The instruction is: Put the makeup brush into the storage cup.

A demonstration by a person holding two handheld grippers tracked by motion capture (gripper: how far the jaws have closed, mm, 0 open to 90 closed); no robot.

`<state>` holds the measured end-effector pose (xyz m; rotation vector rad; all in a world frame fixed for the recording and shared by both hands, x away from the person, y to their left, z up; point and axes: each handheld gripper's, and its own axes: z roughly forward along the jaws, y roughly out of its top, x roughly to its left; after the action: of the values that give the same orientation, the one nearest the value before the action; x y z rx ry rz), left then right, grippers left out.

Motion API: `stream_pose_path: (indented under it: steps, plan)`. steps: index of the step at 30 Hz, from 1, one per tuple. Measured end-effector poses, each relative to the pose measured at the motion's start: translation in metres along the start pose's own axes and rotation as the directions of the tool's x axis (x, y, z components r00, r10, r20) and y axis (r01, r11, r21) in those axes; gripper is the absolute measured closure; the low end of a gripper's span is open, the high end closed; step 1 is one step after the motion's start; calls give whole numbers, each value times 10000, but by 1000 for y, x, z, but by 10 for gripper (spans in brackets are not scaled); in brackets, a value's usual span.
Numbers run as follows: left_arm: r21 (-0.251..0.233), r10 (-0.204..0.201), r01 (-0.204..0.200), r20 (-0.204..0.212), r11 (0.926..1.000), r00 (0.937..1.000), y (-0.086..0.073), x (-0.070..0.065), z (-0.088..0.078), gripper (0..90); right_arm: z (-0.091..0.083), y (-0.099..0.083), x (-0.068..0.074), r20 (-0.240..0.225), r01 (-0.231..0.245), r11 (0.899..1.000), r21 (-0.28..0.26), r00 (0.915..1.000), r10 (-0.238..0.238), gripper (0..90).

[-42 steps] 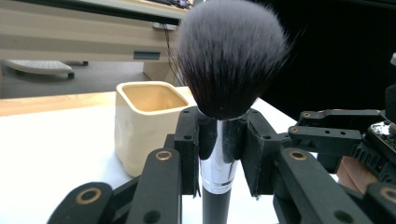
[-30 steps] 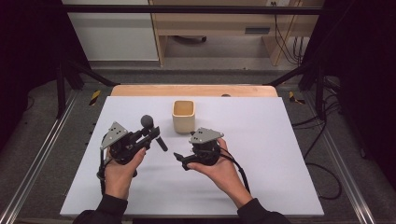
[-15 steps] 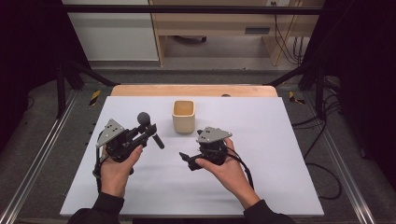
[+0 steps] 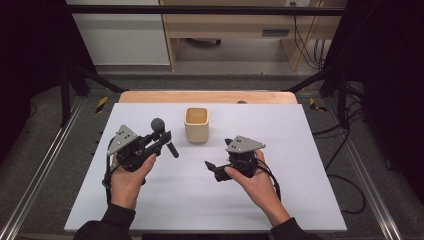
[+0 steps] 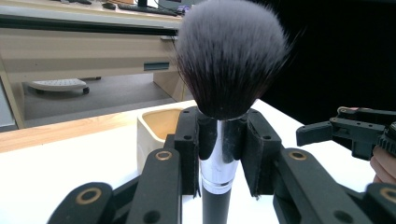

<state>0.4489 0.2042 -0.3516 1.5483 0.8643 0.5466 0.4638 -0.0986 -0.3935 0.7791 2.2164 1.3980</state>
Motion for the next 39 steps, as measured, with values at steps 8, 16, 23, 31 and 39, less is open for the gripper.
stream_pose_path:
  steps: [8,16,23,31,39]
  plan:
    - [19,27,-27,5,10000,10000,3,0,1,700,-14,-10,-13,281,-359,9991,-211,9989,365,45]
    - [3,49,-49,-38,10000,10000,6,1,1,700,-28,-19,-21,661,-532,9982,-269,9963,549,46]
    - [-8,101,-101,-51,9999,9999,9,1,1,700,-39,-30,-27,879,-752,9965,-365,9931,781,45]
    - [-29,146,-146,-54,9999,9999,13,0,3,700,-50,-41,-34,1108,-922,9945,-505,9891,973,43]
    - [-53,84,-85,-81,10000,9999,14,1,5,700,-62,-54,-38,1534,-977,9936,-562,9825,1053,41]
